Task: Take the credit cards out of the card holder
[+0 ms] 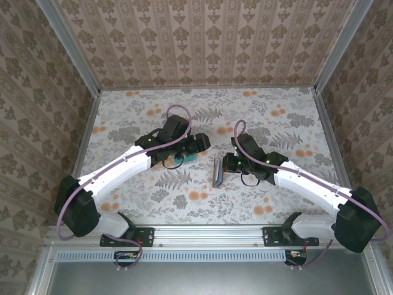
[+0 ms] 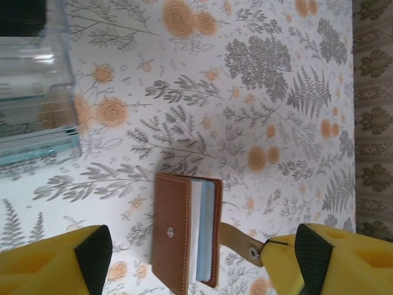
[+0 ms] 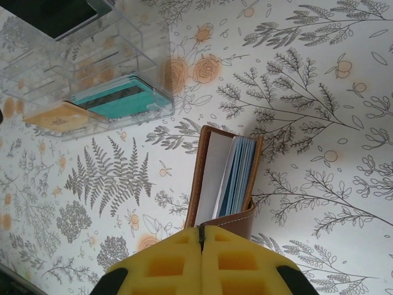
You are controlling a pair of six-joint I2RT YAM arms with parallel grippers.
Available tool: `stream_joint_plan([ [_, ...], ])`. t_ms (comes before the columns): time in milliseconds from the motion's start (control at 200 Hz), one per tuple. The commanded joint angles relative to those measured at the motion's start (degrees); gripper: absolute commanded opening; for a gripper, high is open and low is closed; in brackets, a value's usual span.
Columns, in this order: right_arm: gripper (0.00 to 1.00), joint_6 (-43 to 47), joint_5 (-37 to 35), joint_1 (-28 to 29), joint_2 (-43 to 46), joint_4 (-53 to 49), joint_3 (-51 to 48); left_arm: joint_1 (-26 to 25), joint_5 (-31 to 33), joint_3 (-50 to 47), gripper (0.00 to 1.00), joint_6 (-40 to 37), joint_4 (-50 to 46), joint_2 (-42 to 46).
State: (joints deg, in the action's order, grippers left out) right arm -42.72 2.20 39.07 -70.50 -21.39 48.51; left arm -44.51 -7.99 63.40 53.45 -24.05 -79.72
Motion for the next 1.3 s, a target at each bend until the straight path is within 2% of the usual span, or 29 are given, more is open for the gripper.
stream_joint_plan([
  [0,0.00,-1.2,0.3,0.8,-0.3,-0.5,2.0,0.6,1.7,-1.9,0.87,-1.6,-0.4,1.6],
  [170,0.00,-0.4,-1.8,0.8,1.7,-2.7,1.7,0.7,2.2,-2.7,0.99,-2.2,-0.5,3.0],
  [410,0.00,1.0,-3.4,0.7,3.7,-4.8,0.7,0.8,2.5,-3.0,0.99,-2.4,-0.3,3.4],
  [640,0.00,1.1,-0.7,0.8,-0.5,-3.3,4.6,0.8,2.3,-3.1,0.99,-2.2,0.2,3.0],
  [830,0.00,2.3,-4.0,-0.2,1.4,-6.3,2.5,0.8,2.6,-4.0,0.98,-2.2,0.1,3.7],
  [1115,0.00,6.5,-9.5,-5.9,3.8,-13.6,-3.7,0.1,5.4,-3.7,0.99,-3.3,-0.4,2.8],
  [1210,0.21,7.5,-9.4,-6.2,2.6,-12.9,-5.1,-0.4,4.9,-2.9,0.99,-5.0,-0.8,1.8],
  [1295,0.31,8.0,-8.1,-6.2,0.8,-11.3,-5.9,-0.6,2.7,-2.2,0.98,-5.9,-0.8,0.3],
])
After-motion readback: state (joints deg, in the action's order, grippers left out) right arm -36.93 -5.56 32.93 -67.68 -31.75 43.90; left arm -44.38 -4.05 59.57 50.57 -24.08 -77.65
